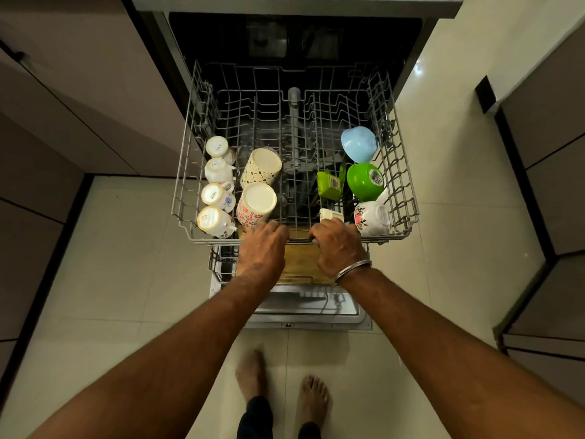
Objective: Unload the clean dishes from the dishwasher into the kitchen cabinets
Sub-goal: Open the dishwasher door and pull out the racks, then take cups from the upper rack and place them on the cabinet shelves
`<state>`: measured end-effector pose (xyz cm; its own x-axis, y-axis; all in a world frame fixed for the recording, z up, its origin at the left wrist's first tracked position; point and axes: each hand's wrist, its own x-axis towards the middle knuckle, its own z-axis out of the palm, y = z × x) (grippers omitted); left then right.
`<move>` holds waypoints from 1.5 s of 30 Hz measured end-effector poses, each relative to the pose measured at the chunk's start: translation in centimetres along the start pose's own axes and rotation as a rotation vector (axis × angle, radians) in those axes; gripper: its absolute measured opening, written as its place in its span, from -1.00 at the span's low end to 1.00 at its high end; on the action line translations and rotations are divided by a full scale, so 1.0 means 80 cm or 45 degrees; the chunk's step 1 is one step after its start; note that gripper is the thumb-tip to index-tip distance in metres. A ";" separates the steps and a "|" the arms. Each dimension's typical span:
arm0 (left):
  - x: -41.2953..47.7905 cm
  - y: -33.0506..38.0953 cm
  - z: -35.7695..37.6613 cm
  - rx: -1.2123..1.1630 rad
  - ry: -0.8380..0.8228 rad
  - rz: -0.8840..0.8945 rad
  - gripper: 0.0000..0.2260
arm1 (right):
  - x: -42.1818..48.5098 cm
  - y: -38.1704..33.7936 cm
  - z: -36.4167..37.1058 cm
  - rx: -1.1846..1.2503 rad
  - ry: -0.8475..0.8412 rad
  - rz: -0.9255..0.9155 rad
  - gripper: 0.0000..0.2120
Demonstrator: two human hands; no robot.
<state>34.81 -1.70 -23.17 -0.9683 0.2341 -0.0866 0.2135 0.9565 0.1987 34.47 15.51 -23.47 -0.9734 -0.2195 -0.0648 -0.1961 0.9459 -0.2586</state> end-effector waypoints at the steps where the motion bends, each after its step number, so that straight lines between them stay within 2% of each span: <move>1: 0.000 -0.001 0.001 -0.001 -0.006 0.004 -0.69 | 0.000 0.000 -0.001 -0.005 -0.014 0.000 -0.72; 5: -0.001 -0.004 0.000 -0.020 -0.009 0.021 -0.72 | 0.000 -0.002 -0.004 -0.001 -0.078 0.002 -0.74; 9: -0.005 -0.008 0.002 -0.071 0.016 0.032 -0.81 | -0.002 -0.002 -0.007 0.046 -0.054 0.004 -0.90; 16: 0.003 -0.017 -0.009 -0.203 -0.003 0.013 -0.78 | 0.013 -0.008 -0.026 0.001 -0.106 0.055 -0.74; 22: 0.032 -0.035 -0.049 -0.204 -0.010 -0.015 -0.74 | 0.046 -0.023 -0.049 0.057 -0.105 0.091 -0.78; 25: 0.048 -0.048 -0.073 -0.192 -0.020 -0.009 -0.63 | 0.066 -0.036 -0.064 0.104 -0.088 0.094 -0.75; 31: 0.076 -0.074 -0.094 -0.114 -0.112 -0.023 -0.35 | 0.123 -0.054 -0.081 0.226 -0.119 0.065 -0.50; 36: 0.097 -0.083 -0.079 -0.079 -0.165 -0.022 -0.26 | 0.185 -0.055 -0.068 0.269 -0.190 0.001 -0.25; 42: 0.115 -0.093 -0.054 0.050 -0.235 0.035 -0.16 | 0.243 -0.053 -0.054 0.058 -0.407 -0.191 -0.02; 45: 0.118 -0.096 -0.046 0.107 -0.261 0.050 -0.07 | 0.264 -0.051 -0.042 -0.019 -0.494 -0.243 0.02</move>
<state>23.55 -7.44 -21.95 -0.9143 0.2940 -0.2788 0.2691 0.9550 0.1247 14.32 7.83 -20.56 -0.8035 -0.4619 -0.3755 -0.3731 0.8823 -0.2871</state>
